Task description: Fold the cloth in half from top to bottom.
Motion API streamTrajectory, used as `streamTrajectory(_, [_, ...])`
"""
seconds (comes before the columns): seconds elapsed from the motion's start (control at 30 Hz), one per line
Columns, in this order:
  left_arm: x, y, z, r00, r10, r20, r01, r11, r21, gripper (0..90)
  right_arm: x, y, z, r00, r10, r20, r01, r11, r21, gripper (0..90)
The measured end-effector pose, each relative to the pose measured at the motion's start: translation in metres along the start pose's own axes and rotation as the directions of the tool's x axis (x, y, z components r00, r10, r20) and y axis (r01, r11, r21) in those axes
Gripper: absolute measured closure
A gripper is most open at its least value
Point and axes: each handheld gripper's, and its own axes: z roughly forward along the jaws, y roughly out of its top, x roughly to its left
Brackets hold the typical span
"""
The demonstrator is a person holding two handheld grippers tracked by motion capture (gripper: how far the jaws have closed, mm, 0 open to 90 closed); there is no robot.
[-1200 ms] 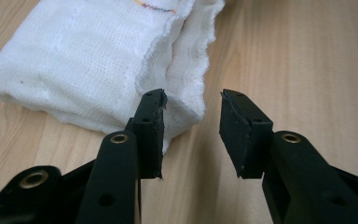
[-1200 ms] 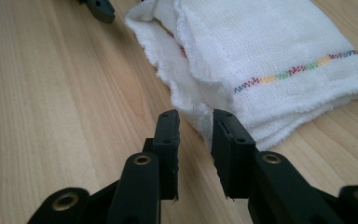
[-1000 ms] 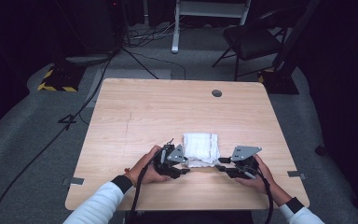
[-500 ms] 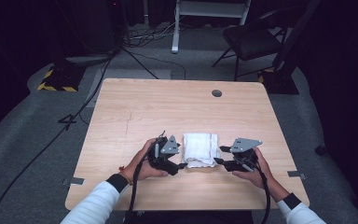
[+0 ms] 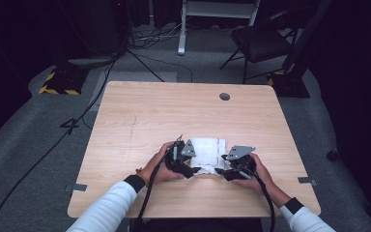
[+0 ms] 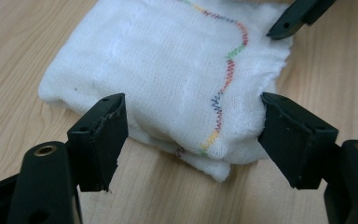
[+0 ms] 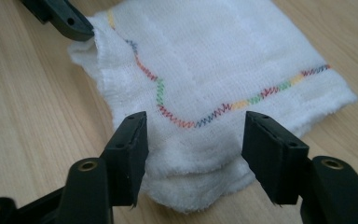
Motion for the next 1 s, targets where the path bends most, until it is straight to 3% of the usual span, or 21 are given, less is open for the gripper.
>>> streamTrajectory(0.17, [-0.001, 0.002, -0.014, 1.0000, 0.004, -0.004, -0.004, 0.9997, -0.023, 22.6, 0.001, 0.003, -0.008, 0.9998, -0.007, 0.018, 0.007, 1.000, -0.010, 38.8])
streamTrajectory(0.3, [-0.005, -0.001, -0.034, 0.9979, 0.023, -0.060, -0.025, 0.9990, -0.037, 21.7, -0.003, 0.001, -0.019, 0.9994, 0.005, 0.034, -0.004, 1.000, -0.025, 36.9])
streamTrajectory(0.5, [-0.005, -0.014, -0.058, 0.9926, 0.008, -0.121, -0.011, 0.9998, -0.019, 20.6, -0.008, -0.008, -0.039, 0.9977, 0.010, 0.067, -0.008, 1.000, -0.025, 34.2])
streamTrajectory(0.73, [-0.006, -0.032, -0.071, 0.9764, 0.001, -0.216, 0.005, 0.9996, 0.029, 22.0, -0.010, -0.025, -0.062, 0.9918, 0.006, 0.128, -0.001, 0.999, -0.040, 34.4])
streamTrajectory(1.0, [-0.012, -0.048, -0.085, 0.9621, -0.002, -0.273, 0.017, 0.9986, 0.051, 20.1, -0.016, -0.045, -0.077, 0.9857, 0.028, 0.166, -0.024, 0.999, -0.031, 31.2])
